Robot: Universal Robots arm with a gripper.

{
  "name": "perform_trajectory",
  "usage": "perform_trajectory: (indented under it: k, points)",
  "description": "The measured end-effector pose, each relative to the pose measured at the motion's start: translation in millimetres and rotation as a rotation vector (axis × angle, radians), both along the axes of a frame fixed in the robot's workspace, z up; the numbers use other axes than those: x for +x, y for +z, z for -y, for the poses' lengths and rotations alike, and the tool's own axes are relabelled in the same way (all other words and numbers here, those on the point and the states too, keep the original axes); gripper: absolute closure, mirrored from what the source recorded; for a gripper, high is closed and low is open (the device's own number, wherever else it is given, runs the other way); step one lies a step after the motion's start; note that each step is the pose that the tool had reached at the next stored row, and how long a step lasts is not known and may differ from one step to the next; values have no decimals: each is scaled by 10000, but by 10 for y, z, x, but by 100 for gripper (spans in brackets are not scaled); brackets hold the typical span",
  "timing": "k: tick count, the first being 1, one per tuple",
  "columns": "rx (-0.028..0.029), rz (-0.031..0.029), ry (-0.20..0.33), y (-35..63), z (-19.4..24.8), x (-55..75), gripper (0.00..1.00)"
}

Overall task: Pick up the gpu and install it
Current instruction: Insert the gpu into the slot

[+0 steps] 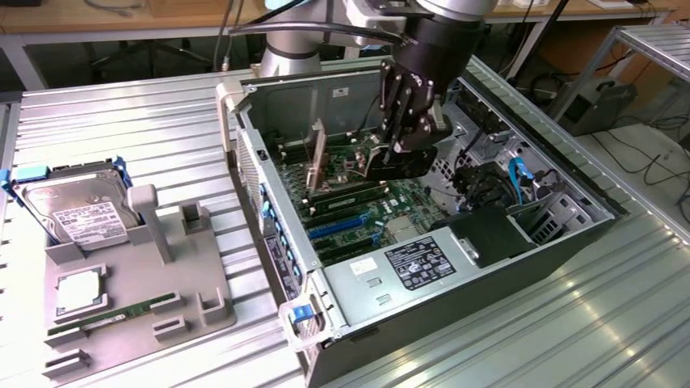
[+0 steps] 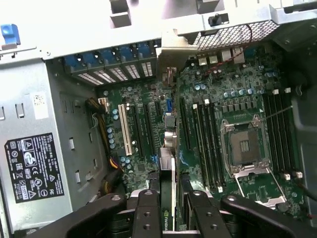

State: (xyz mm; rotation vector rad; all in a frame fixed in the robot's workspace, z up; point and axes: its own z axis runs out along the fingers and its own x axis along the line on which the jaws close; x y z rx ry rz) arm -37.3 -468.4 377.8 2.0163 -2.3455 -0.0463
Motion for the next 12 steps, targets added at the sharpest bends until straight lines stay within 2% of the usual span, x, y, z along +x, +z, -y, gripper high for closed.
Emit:
perform_trajectory:
  k: [5,10,12]
  points:
    - [71,1,451,-46,-23,-3,74]
    - [71,31,626,-126,-109,-24,74]
    - [73,40,683,-162,-119,-39,74]
